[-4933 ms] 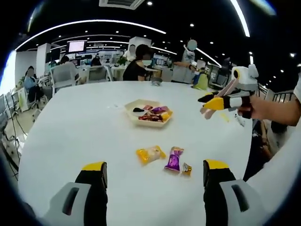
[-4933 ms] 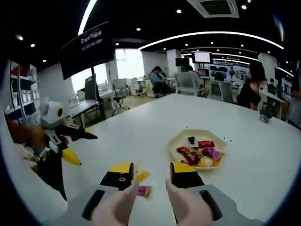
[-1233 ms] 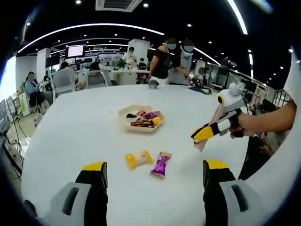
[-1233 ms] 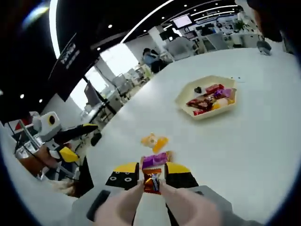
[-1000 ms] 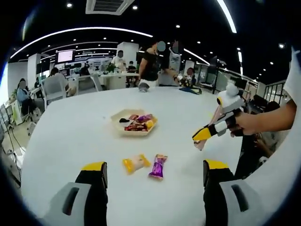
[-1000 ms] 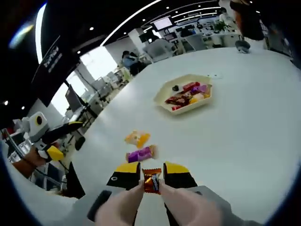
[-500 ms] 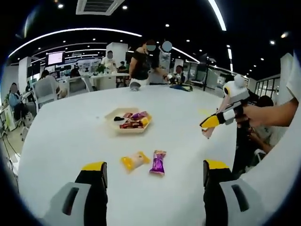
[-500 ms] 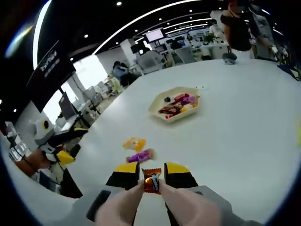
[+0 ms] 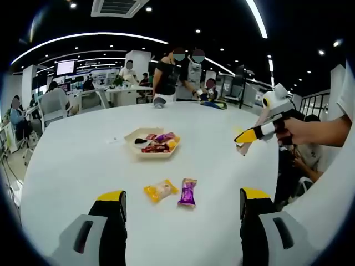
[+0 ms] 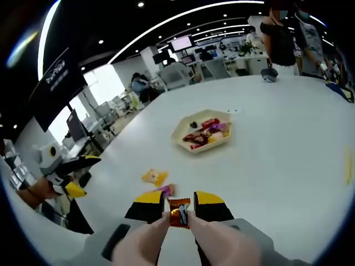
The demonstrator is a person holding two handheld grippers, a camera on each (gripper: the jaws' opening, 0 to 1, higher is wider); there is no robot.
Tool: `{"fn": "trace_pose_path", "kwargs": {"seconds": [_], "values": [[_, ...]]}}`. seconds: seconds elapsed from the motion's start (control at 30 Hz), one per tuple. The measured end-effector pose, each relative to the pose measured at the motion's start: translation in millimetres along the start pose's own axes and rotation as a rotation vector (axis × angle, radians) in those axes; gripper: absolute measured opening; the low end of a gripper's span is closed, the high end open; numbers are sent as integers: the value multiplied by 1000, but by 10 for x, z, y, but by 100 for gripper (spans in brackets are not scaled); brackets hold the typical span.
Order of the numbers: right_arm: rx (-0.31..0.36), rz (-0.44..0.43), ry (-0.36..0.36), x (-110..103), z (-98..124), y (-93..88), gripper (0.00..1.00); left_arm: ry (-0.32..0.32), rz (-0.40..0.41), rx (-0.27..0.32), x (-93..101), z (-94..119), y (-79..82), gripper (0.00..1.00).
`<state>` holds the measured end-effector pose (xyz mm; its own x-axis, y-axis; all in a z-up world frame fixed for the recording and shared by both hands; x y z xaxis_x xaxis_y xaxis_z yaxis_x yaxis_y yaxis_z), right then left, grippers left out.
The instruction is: Place the target food into the container with the food tongs after gripping and lifting it, then release it inside without dropping or visibly crushing the food.
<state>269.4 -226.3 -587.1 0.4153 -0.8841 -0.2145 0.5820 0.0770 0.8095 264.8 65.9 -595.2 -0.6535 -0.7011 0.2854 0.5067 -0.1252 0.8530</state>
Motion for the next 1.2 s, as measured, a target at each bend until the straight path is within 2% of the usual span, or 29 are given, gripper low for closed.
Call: {"fn": "trace_pose_path", "kwargs": {"seconds": [0.2, 0.37, 0.4, 0.5, 0.53, 0.6, 0.7, 0.73, 0.8, 0.9, 0.93, 1.07, 1.2], "values": [[18, 23, -4, 73, -79, 236, 20, 15, 8, 0, -33, 18, -18, 83], [47, 36, -10, 152, -246, 559, 20, 22, 21, -1, -48, 7, -47, 83], [52, 47, -18, 177, -305, 679, 20, 22, 22, 0, -50, 5, -47, 83], [50, 58, -17, 193, -384, 847, 20, 26, 27, 7, -55, 6, -34, 83], [42, 108, -40, 226, -450, 1001, 20, 31, 31, 10, -67, 12, -26, 83], [54, 133, -40, 247, -552, 1201, 20, 39, 38, 16, -92, 30, -14, 84], [59, 143, -29, 248, -668, 1391, 20, 51, 46, 24, -119, 55, -7, 84], [58, 190, -14, 248, -796, 1559, 20, 61, 51, 26, -142, 82, -9, 84], [54, 204, -6, 227, -920, 1691, 20, 75, 60, 30, -164, 113, -12, 84], [28, 248, -16, 263, -1071, 1802, 20, 96, 73, 35, -191, 156, -28, 84], [11, 263, -16, 279, -1192, 1878, 20, 102, 77, 35, -199, 167, -34, 84], [22, 264, -6, 379, -1466, 2100, 20, 137, 100, 39, -242, 229, -60, 84], [10, 280, 10, 366, -1595, 2157, 20, 167, 117, 39, -286, 274, -76, 84]]}}
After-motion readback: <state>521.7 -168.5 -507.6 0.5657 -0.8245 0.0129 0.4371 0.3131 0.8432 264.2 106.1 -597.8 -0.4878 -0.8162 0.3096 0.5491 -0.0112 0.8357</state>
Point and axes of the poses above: the point that each gripper's makers call its tool centre point, and the gripper's own axes: z roughly backward along the fingers, x roughly to its right, y roughly out of its top, the point moved 7 cm from there along z, roughly backward along the fingers, and after that the axes turned 9 degrees about z, right-handed, at the moved point
